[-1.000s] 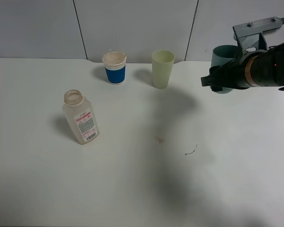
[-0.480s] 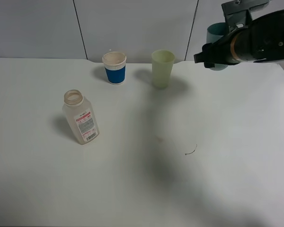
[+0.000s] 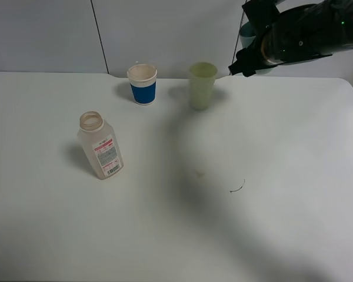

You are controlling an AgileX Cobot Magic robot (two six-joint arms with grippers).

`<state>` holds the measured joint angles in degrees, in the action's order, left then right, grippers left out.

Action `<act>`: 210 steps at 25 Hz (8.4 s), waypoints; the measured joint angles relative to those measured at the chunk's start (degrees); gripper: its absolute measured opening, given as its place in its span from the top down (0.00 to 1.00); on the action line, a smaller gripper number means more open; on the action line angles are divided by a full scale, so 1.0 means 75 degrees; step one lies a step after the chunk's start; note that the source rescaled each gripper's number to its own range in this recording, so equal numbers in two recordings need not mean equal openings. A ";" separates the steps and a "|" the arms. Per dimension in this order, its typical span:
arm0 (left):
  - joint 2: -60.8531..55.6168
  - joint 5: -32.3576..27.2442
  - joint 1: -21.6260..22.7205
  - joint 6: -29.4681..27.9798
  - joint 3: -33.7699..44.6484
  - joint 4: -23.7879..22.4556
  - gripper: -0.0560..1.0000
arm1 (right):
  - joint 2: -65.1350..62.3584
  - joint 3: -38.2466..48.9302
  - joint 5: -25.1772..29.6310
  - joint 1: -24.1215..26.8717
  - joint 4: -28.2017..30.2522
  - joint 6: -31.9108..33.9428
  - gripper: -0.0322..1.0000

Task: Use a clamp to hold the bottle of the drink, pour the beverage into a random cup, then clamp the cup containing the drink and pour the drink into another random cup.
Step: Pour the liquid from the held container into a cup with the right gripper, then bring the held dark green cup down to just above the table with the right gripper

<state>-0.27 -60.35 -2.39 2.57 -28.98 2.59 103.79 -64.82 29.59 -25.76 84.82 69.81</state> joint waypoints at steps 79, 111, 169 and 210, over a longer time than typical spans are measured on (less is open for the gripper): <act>0.0000 0.0000 0.0000 0.0000 0.0000 0.0000 0.00 | 0.1328 -0.1720 0.1378 -0.0713 0.0622 -0.5581 0.94; 0.0000 0.0000 0.0000 0.0000 0.0000 0.0000 0.00 | 0.1328 -0.1720 0.1380 -0.0713 0.0994 -0.6964 0.94; 0.0000 0.0000 0.0000 0.0000 0.0000 0.0000 0.00 | 0.1337 -0.1720 0.1563 -0.0713 0.1851 -0.9070 0.94; 0.0000 0.0000 0.0000 0.0000 0.0000 0.0000 0.00 | -0.0854 -0.1720 -0.0198 -0.2136 -0.5291 -0.5584 0.94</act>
<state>-0.27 -60.35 -2.39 2.57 -28.98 2.59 97.38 -77.71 28.11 -41.78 45.14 27.93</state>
